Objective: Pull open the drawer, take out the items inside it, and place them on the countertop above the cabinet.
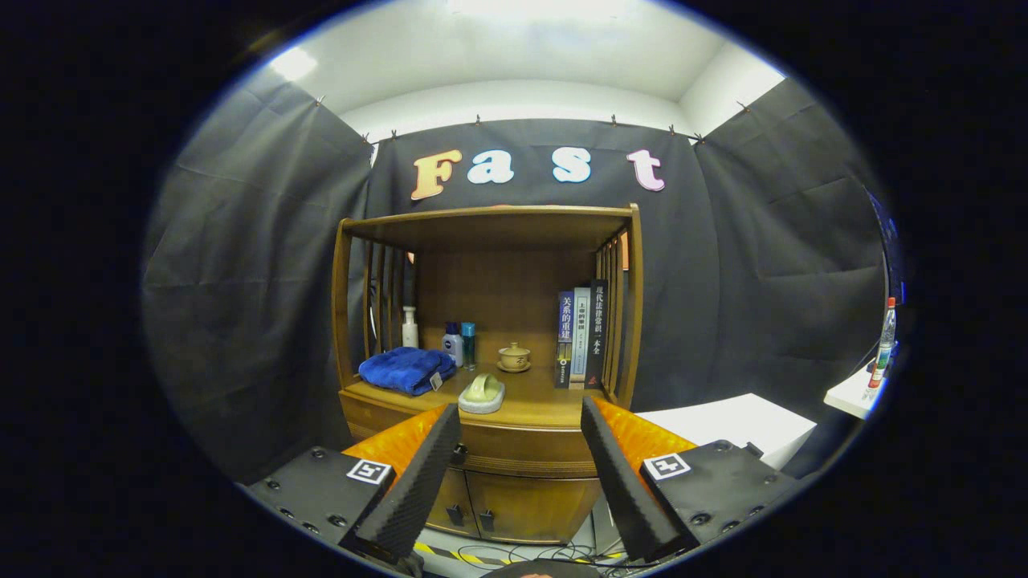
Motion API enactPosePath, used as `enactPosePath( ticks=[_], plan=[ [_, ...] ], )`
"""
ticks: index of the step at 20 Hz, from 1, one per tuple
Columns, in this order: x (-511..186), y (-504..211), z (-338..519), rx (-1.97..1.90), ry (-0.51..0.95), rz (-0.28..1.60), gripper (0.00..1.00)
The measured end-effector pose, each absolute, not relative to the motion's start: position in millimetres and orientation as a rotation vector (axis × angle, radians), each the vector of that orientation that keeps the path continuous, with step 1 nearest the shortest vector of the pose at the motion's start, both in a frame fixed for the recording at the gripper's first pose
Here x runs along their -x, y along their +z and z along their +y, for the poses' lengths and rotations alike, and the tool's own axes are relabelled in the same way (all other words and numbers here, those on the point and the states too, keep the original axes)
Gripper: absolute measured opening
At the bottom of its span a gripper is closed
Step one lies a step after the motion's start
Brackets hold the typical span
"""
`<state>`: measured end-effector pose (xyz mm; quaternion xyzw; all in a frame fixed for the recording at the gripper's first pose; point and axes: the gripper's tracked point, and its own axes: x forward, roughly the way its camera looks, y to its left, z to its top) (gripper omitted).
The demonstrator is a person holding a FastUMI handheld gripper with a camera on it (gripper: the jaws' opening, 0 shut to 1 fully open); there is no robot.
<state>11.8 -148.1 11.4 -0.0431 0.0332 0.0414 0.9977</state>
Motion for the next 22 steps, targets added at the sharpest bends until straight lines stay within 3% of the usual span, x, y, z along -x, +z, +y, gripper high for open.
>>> enactPosePath(
  ticks=[22],
  plan=[
    [-9,18,-188,0.024,0.028,0.067,0.98]
  ],
)
